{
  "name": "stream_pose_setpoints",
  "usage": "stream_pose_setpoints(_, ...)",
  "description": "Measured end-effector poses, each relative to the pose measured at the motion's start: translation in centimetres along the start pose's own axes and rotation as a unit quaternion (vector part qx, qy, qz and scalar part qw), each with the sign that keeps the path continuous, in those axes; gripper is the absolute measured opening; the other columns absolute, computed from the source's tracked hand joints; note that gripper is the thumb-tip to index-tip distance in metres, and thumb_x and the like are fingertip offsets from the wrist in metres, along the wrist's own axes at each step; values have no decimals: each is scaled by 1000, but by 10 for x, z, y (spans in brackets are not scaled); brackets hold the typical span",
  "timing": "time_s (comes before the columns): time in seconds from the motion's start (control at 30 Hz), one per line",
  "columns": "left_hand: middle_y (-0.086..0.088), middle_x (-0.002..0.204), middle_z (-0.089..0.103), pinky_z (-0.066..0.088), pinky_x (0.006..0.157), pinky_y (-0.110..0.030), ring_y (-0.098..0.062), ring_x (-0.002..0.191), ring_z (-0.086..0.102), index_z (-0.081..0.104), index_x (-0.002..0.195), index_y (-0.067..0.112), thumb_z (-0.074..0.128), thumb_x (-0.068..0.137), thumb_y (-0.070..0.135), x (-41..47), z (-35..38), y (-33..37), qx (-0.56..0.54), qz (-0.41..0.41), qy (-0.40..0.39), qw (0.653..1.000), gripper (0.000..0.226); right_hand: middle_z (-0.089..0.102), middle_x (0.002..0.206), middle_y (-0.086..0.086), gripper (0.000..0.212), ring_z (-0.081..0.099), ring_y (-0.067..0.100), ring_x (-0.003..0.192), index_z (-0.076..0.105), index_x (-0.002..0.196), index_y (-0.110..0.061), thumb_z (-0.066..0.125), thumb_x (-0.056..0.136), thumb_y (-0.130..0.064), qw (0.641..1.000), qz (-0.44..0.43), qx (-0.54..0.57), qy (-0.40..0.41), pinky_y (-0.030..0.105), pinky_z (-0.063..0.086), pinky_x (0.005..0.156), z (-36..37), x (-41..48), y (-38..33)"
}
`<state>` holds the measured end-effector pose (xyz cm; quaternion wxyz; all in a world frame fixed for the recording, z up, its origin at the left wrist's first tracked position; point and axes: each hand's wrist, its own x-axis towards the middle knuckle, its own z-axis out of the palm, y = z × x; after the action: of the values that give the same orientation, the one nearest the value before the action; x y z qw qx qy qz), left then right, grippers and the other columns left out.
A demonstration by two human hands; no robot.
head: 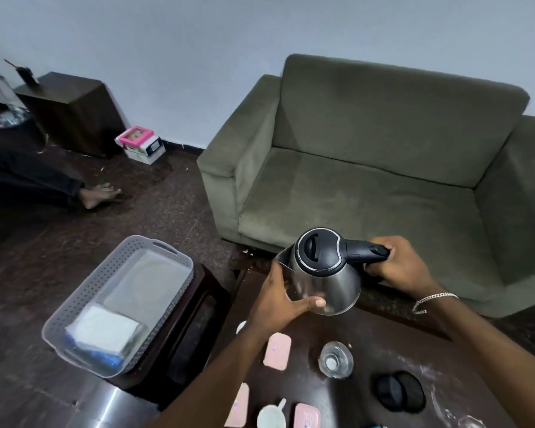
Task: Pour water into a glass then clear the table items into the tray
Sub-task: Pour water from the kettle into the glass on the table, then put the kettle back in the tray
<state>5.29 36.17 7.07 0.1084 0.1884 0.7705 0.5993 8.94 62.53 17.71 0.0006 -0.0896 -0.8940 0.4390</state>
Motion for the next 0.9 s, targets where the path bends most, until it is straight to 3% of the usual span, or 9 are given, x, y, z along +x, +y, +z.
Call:
stream_pose_setpoints(0.17,14,144,58,52,108,-50,-8,133,58,35,144,38,100,61,44,7,-68,2,-3,-10,25,1000,106,49,57,-1,16,47,15,56,58,66,-3,62,51,-4,999,-14,45,-18,38,44,56,41,31,-45)
stream_pose_setpoints(0.33,11,148,54,46,113,-54,-13,138,53,35,145,36,100,63,33,1,-145,-7,-1,-32,53,998,105,50,58,1,19,45,10,55,56,66,2,60,48,-3,995,-24,89,-46,28,38,51,104,59,-94)
stream_pose_setpoints(0.43,9,143,57,49,110,-52,-16,133,57,34,146,36,99,61,25,-8,-196,-14,-12,-66,68,995,108,50,59,-2,19,45,10,58,56,64,-2,61,46,-2,992,-32,98,-79,30,35,53,146,79,-121)
stream_pose_setpoints(0.5,10,141,58,54,106,-44,-14,130,60,34,145,37,98,61,20,-13,-228,-21,-22,-84,78,993,107,49,59,-9,20,44,7,59,55,63,-7,64,46,-3,989,-47,100,-102,29,32,53,172,91,-141)
stream_pose_setpoints(0.53,13,142,57,55,103,-34,-10,129,60,35,144,39,97,61,18,-15,-245,-24,-25,-92,86,992,106,48,59,-11,21,43,5,59,54,63,-9,66,46,-4,986,-57,100,-118,29,32,52,186,99,-151)
stream_pose_setpoints(0.63,19,143,54,48,98,-11,-1,129,57,37,141,41,97,62,19,-19,-288,-35,-21,-106,106,988,102,46,62,-5,22,43,7,62,52,62,-5,70,50,-4,980,-73,105,-155,32,29,55,229,117,-174)
stream_pose_setpoints(0.77,16,144,54,48,100,-15,-7,134,54,36,141,42,99,62,26,-23,-338,-61,-34,-140,116,983,102,48,68,4,28,45,11,69,51,68,6,75,53,1,978,-54,116,-165,35,30,61,291,139,-190)
stream_pose_setpoints(0.9,17,143,54,48,104,-23,-5,131,55,34,143,46,98,60,23,-25,-372,-96,-31,-175,123,976,108,56,68,8,23,51,13,68,60,70,3,75,57,14,980,-33,100,-170,42,40,63,348,156,-188)
